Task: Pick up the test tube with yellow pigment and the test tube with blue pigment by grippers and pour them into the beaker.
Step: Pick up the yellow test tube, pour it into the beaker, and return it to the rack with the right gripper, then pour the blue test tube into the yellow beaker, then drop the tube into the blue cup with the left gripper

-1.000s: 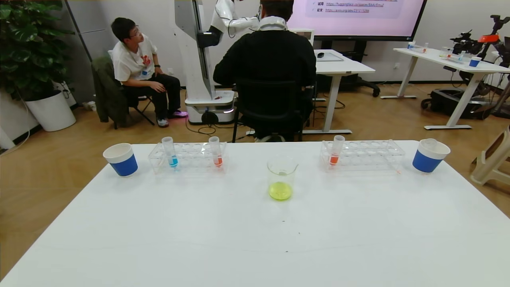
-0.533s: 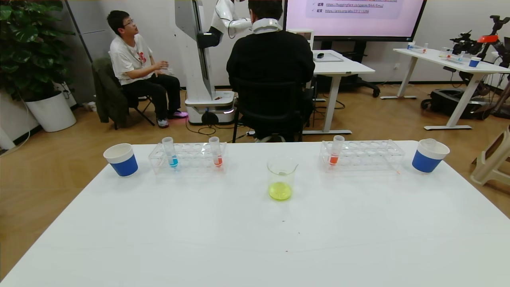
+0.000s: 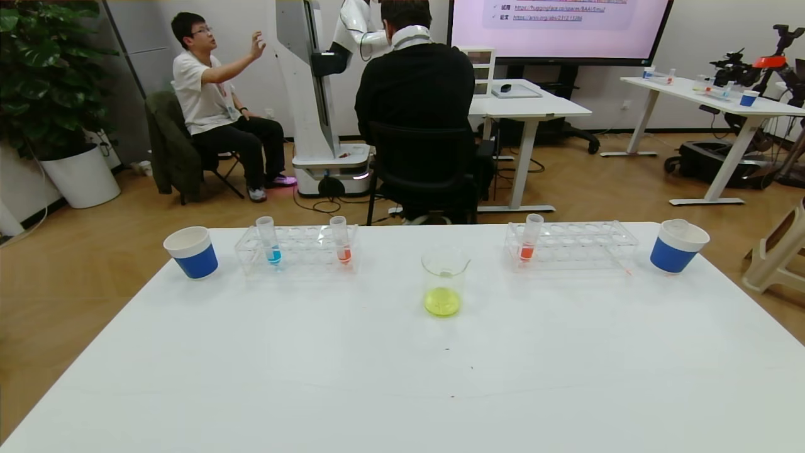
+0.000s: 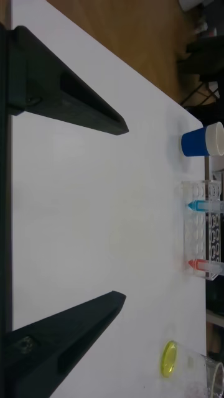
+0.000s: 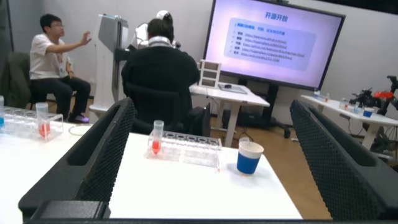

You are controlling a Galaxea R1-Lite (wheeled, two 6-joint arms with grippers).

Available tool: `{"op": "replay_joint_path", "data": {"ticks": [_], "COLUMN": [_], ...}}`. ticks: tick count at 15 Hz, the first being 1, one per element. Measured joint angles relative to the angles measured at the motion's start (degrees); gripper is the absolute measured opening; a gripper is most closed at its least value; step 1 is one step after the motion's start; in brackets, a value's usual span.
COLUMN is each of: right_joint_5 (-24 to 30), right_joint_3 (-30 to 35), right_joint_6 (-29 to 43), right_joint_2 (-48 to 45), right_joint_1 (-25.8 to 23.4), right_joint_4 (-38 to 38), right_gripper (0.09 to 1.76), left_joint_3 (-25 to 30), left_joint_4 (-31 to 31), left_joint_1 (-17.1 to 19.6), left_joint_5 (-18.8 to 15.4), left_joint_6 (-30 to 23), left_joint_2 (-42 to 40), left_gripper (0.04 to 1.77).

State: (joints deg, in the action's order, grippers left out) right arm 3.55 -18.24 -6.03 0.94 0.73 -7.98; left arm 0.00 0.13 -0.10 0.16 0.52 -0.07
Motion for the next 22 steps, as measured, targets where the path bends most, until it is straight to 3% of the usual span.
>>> {"op": "replay_joint_path", "data": {"ticks": [4,6,8,17,20,22], "right_joint_5": [0.2,-0.09,-1.49,-1.76,-1.76,-1.73], "right_joint_3": [14.21,17.27,17.94,18.24,18.24,18.24], "right_joint_6": [-0.63,-1.34,-0.68,-0.07,-0.07,-0.05], "right_joint_2": [-0.91,-0.96,-0.96,-0.96,-0.96,-0.96], "right_joint_1": [0.04,0.01,0.01,-0.13,-0.13,-0.13], "right_joint_4": [-4.83,2.73,8.97,8.53,8.51,8.51], "right_gripper": [1.74,1.74,1.74,1.74,1.74,1.74], "left_joint_3": [0.0,0.0,0.0,0.0,-5.12,-10.74], "left_joint_4": [0.0,0.02,0.0,-0.24,-0.18,-1.54], "left_joint_1": [0.0,0.0,0.0,0.0,-0.11,-0.3], "left_joint_5": [0.0,0.0,-0.02,-0.11,-1.41,-1.94], "left_joint_6": [0.05,0.02,0.07,0.22,0.55,0.57], "left_joint_2": [0.0,0.0,0.0,0.0,1.69,7.18], "left_gripper": [1.75,1.75,1.75,1.75,1.75,1.75]}}
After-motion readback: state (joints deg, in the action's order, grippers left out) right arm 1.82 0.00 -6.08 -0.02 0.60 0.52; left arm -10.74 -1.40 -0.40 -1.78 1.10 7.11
